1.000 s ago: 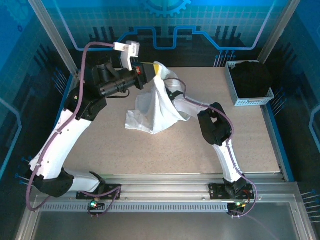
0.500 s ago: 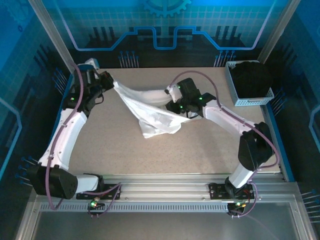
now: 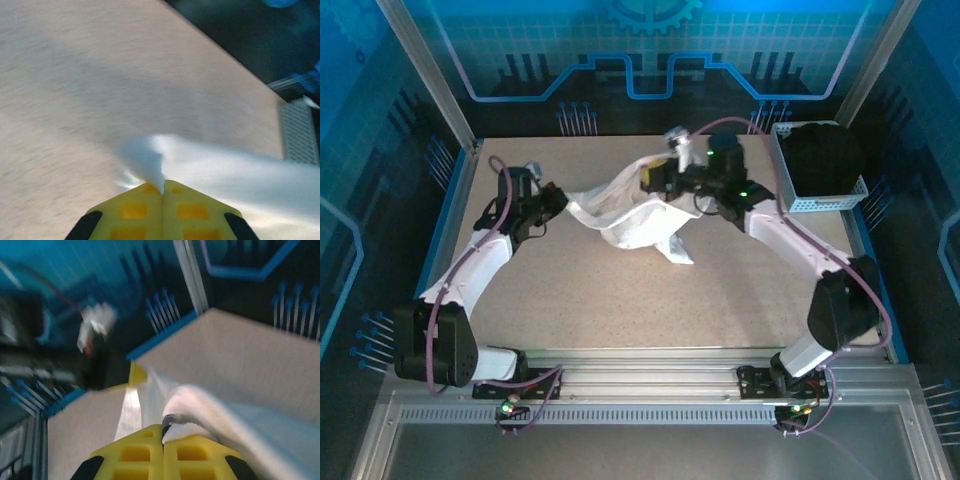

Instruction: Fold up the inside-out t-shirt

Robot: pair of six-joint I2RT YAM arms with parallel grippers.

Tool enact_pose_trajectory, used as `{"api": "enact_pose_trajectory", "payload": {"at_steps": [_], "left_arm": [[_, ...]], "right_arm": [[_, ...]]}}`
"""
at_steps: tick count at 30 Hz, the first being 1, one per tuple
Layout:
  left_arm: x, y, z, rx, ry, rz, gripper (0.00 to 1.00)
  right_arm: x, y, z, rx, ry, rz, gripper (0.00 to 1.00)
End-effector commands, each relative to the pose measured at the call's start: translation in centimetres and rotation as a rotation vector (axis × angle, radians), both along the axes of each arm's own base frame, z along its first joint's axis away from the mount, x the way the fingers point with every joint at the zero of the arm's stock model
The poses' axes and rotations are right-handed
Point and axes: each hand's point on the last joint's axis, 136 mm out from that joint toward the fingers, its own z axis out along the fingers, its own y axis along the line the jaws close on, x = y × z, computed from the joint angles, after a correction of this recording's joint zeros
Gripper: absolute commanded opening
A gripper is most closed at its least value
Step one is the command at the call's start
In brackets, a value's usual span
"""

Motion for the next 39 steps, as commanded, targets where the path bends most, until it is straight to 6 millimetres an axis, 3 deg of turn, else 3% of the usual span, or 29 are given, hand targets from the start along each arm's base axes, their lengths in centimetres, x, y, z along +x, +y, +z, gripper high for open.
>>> {"api": "enact_pose_trajectory", "payload": {"at_steps": [1, 3, 5, 6, 10, 11, 13, 18, 22, 23, 25, 26, 27, 29, 32, 34, 37, 39], "left_arm": [[-0.9, -1.3, -3.8, -0.004, 0.071, -0.035, 0.00], [-1.9, -4.9, -5.0, 0.020, 0.101, -0.204, 0.00], [-2.9, -6.5, -4.8, 0.061, 0.089, -0.270, 0.26], [-3.1, -6.6, -3.9, 0.086, 0.041, -0.275, 0.41], [-3.7, -7.8, 2.3, 0.136, -0.267, -0.315, 0.78], [-4.0, -8.9, 3.7, 0.117, -0.332, -0.357, 0.85], [-4.1, -11.1, 5.5, 0.057, -0.404, -0.456, 0.90], [-3.1, -15.1, 6.0, -0.011, -0.362, -0.648, 0.91], [-2.5, -16.4, 6.0, -0.041, -0.367, -0.697, 0.84], [-2.1, -16.8, 6.2, -0.057, -0.371, -0.708, 0.75], [-0.8, -17.2, 6.3, -0.070, -0.358, -0.701, 0.47], [0.3, -16.9, 5.8, -0.061, -0.329, -0.659, 0.22], [1.8, -15.7, 5.1, -0.044, -0.280, -0.573, 0.08], [4.5, -11.6, 3.4, -0.067, -0.174, -0.362, 0.00], [6.9, -4.5, 0.2, -0.243, -0.031, -0.062, 0.00], [7.5, -2.9, -1.0, -0.244, -0.006, -0.017, 0.00], [7.3, -1.7, -3.8, -0.149, 0.080, 0.010, 0.05], [6.7, -1.1, -4.4, -0.128, 0.096, 0.015, 0.18]], "right_arm": [[-2.4, -0.8, 7.4, 0.167, -0.197, 0.087, 0.00], [-2.5, 0.4, 6.2, 0.129, -0.169, 0.139, 0.00], [-2.5, 1.2, 5.0, 0.079, -0.162, 0.170, 0.00], [-2.6, 1.3, 4.3, 0.044, -0.162, 0.183, 0.00], [-3.4, 1.4, 2.6, -0.060, -0.173, 0.231, 0.00], [-3.7, 1.5, 2.3, -0.079, -0.180, 0.249, 0.00], [-4.1, 1.4, 1.9, -0.116, -0.176, 0.279, 0.00], [-4.3, 0.9, 1.7, -0.155, -0.165, 0.291, 0.00], [-4.3, 0.6, 1.9, -0.157, -0.167, 0.281, 0.00], [-4.3, 0.5, 1.9, -0.156, -0.168, 0.282, 0.00], [-4.6, 0.5, 2.2, -0.151, -0.173, 0.288, 0.00], [-4.6, 0.3, 2.7, -0.149, -0.184, 0.281, 0.00], [-4.8, -0.2, 3.2, -0.148, -0.195, 0.272, 0.00], [-4.9, -1.9, 5.4, -0.129, -0.232, 0.228, 0.00], [-5.2, -4.8, 10.0, -0.019, -0.311, 0.136, 0.00], [-5.5, -5.5, 12.8, 0.058, -0.357, 0.090, 0.00], [-5.5, -5.8, 15.2, 0.134, -0.366, 0.041, 0.00], [-5.1, -5.6, 15.6, 0.141, -0.358, 0.012, 0.00]]}}
